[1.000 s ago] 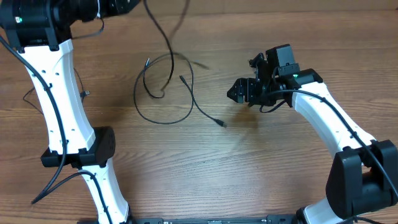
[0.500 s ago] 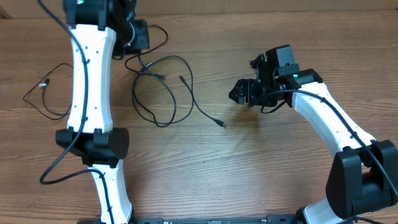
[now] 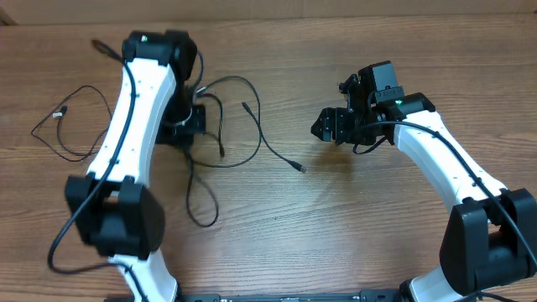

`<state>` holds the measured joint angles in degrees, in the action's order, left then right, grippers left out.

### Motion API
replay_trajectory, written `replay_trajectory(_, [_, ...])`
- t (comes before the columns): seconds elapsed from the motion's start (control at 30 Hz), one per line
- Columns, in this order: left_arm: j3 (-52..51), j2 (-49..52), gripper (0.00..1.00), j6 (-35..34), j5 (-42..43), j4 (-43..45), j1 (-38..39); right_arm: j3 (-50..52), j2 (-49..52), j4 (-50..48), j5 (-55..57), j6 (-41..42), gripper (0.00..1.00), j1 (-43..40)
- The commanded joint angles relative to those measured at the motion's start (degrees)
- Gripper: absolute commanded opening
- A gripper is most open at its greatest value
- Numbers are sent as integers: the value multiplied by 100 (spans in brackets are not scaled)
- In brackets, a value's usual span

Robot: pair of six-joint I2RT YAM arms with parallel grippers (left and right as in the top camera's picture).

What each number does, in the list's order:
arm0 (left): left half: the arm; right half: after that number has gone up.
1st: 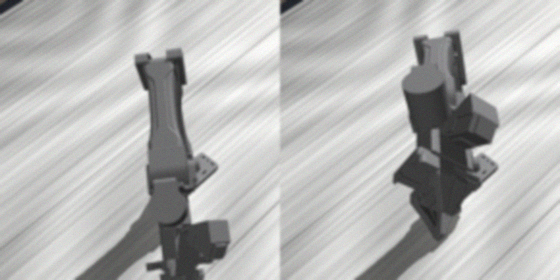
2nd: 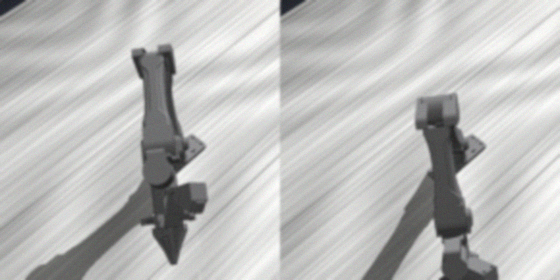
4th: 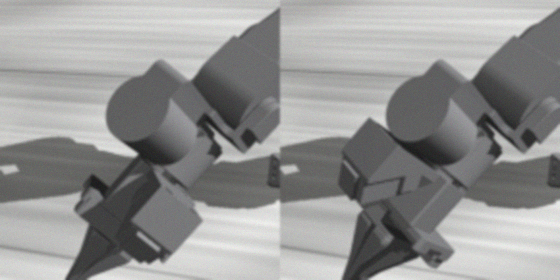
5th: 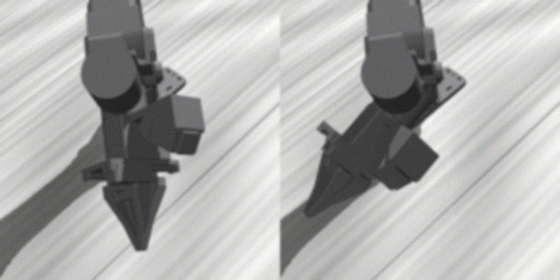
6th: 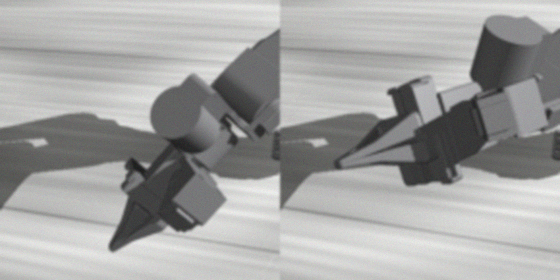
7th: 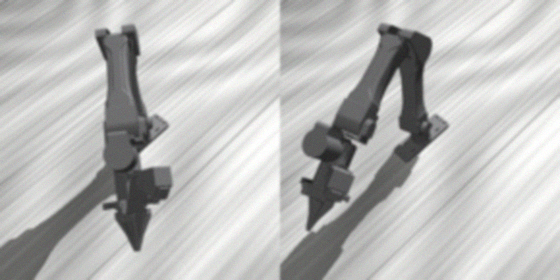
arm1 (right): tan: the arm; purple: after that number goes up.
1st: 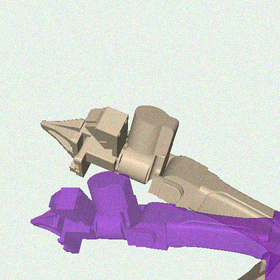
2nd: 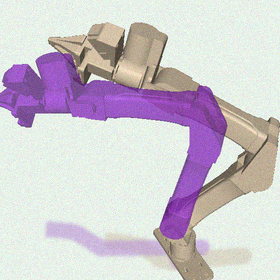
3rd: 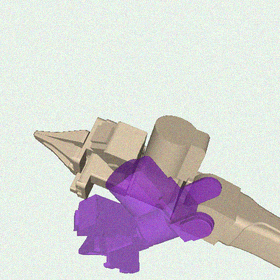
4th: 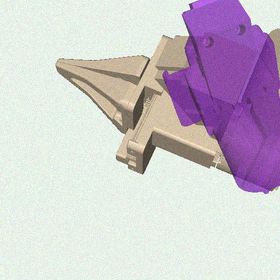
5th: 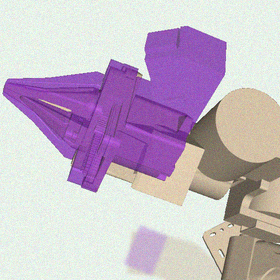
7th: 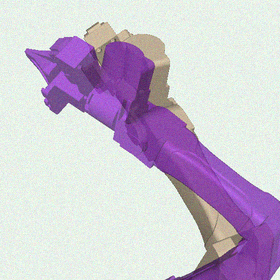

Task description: Untangle cables

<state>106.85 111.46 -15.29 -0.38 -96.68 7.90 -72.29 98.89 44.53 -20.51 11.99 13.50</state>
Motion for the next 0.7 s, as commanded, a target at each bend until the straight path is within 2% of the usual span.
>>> replay_trajectory(0.0, [-920, -286, 4, -509, -455, 275, -9, -42, -70, -24, 59, -2, 80, -7])
replay_trajectory(0.17, [-2059, -282, 4, -509, -472, 1434, 0, -39, -70, 2, 57, 0, 80, -7])
replay_trajectory(0.37, [-2761, -282, 4, -466, -942, 2393, -26, -39, -70, 61, 57, -2, 80, -7])
replay_trajectory(0.67, [-3383, -282, 17, -332, -920, 3473, -28, -39, -70, 151, 57, -4, 80, -7])
